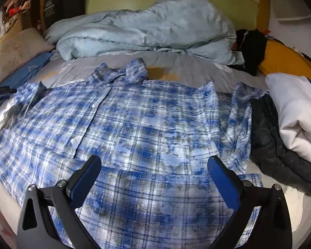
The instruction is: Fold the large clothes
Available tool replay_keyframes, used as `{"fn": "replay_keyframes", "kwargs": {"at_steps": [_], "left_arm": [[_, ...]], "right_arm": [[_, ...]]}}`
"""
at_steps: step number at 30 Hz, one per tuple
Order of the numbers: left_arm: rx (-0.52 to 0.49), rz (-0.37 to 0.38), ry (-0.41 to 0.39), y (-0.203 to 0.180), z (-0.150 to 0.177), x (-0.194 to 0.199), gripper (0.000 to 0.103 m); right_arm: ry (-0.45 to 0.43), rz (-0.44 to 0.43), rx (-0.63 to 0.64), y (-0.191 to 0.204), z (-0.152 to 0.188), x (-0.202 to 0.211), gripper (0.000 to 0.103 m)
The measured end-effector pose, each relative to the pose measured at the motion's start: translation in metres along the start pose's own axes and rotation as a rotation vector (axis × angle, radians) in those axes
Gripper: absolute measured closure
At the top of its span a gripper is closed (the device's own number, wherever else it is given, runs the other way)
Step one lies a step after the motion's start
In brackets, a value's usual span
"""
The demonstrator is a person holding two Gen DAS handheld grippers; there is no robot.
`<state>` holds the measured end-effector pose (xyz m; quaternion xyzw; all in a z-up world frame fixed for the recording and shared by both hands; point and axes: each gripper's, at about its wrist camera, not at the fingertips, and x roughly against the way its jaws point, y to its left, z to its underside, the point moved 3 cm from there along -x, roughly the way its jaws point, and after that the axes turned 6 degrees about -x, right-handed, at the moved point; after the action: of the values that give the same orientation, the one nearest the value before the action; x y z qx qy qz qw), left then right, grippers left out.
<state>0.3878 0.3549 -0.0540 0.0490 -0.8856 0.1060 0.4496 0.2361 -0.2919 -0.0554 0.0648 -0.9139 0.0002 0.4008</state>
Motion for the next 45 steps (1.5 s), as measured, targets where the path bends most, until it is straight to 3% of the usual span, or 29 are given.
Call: {"fn": "replay_keyframes", "kwargs": {"at_steps": [2, 5, 7, 10, 13, 18, 22, 25, 29, 33, 37, 39, 41, 42, 45], "left_arm": [[0.002, 0.020, 0.070, -0.005, 0.006, -0.004, 0.052], [-0.002, 0.030, 0.124, -0.013, 0.020, -0.004, 0.053], [0.015, 0.021, 0.138, -0.014, 0.024, -0.007, 0.052], [0.023, -0.073, 0.134, -0.012, 0.022, -0.016, 0.049], [0.060, -0.038, 0.151, -0.009, 0.023, -0.030, 0.051], [0.063, -0.073, 0.148, -0.005, 0.026, -0.042, 0.097], [0.023, -0.073, 0.045, -0.018, 0.023, -0.014, 0.099], [-0.066, -0.041, -0.068, -0.045, 0.022, 0.025, 0.099], [-0.150, 0.135, -0.136, -0.102, 0.038, 0.081, 0.099], [-0.218, 0.264, -0.086, -0.167, 0.078, 0.098, 0.099], [-0.231, 0.255, 0.034, -0.202, 0.132, 0.077, 0.093], [-0.260, 0.244, 0.083, -0.209, 0.149, 0.069, 0.073], [-0.300, 0.203, 0.043, -0.209, 0.151, 0.078, 0.070], [-0.308, 0.182, 0.009, -0.205, 0.148, 0.084, 0.063], [-0.235, 0.167, -0.078, -0.184, 0.128, 0.104, 0.045]], "right_arm": [[0.006, 0.007, 0.006, 0.001, 0.001, -0.002, 0.001], [0.007, 0.007, 0.005, 0.000, 0.001, -0.002, 0.001], [0.003, 0.001, -0.001, 0.000, 0.001, 0.001, 0.001], [0.002, -0.004, 0.001, 0.001, 0.001, 0.002, 0.001], [0.004, -0.007, 0.009, 0.003, 0.004, 0.003, 0.001], [0.002, -0.016, 0.008, 0.003, 0.004, 0.004, 0.001], [0.004, -0.011, 0.001, 0.002, 0.004, 0.005, 0.001], [-0.001, -0.007, 0.001, 0.001, 0.003, 0.007, 0.001], [-0.017, 0.000, 0.009, 0.002, 0.003, 0.014, 0.001], [-0.017, -0.011, 0.002, 0.000, 0.004, 0.018, 0.001], [-0.004, -0.001, 0.002, -0.003, 0.008, 0.016, 0.001], [-0.005, 0.001, 0.002, -0.005, 0.008, 0.018, 0.001], [-0.013, -0.012, -0.007, -0.006, 0.007, 0.023, 0.001], [-0.020, -0.018, -0.009, -0.006, 0.006, 0.026, 0.001], [-0.031, -0.027, 0.005, -0.002, 0.005, 0.029, 0.001]]}}
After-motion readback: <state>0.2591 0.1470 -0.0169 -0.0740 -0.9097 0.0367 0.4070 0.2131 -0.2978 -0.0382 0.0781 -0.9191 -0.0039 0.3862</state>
